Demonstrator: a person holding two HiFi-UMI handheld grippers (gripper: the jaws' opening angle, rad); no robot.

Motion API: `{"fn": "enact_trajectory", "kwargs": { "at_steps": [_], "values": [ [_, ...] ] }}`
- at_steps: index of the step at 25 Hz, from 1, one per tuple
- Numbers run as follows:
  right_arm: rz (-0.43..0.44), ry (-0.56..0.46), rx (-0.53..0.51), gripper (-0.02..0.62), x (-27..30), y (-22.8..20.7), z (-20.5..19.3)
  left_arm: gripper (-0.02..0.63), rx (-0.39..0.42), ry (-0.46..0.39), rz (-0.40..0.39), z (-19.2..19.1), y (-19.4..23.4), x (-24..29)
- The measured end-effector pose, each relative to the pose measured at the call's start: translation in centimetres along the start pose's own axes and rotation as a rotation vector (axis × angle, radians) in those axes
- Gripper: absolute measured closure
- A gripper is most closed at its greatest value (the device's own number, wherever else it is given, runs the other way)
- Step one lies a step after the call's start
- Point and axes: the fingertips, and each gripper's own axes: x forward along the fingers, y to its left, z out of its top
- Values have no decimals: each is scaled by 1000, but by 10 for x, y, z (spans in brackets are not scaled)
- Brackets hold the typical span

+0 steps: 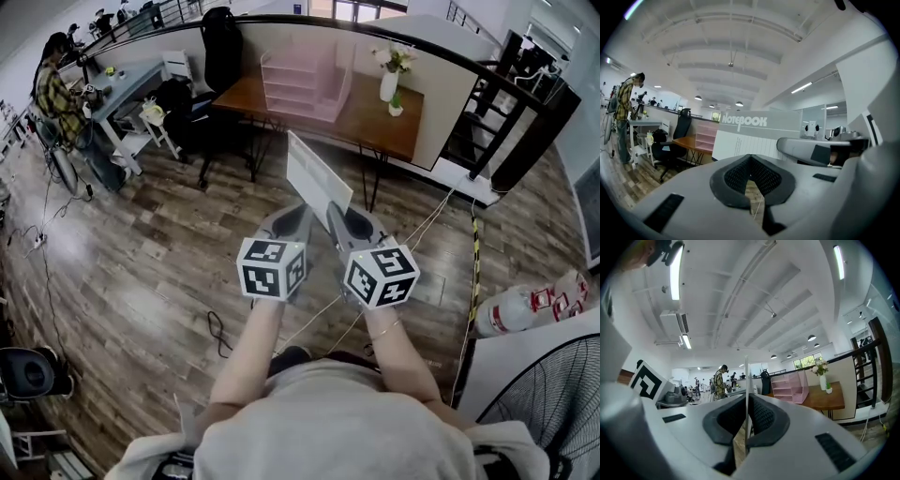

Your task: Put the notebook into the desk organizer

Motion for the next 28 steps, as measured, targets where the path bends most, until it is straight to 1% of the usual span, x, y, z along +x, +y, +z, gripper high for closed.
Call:
{"fn": "enact_trajectory", "kwargs": {
  "at_steps": [4, 9, 15, 20, 23, 28],
  "values": [
    [-32, -11, 25, 577, 7, -3, -4, 594, -6, -28, -27, 11, 11, 1],
    [-59, -14, 14, 577, 20, -1, -7, 594, 8, -48, -52, 19, 22, 1],
    [-81, -17, 31, 577, 25, 6, -19, 594, 51, -45, -28, 8, 34, -9],
    [-68, 16, 54, 577, 47, 4, -39, 594, 5, -23, -16, -8, 54, -1],
    [-62, 28, 62, 577, 67, -4, -48, 594, -5, -6, 0, -14, 72, 12],
    [-68, 18, 35, 577, 116, -31, -51, 594, -18, -9, 59, -11, 119, 48]
  ]
}}
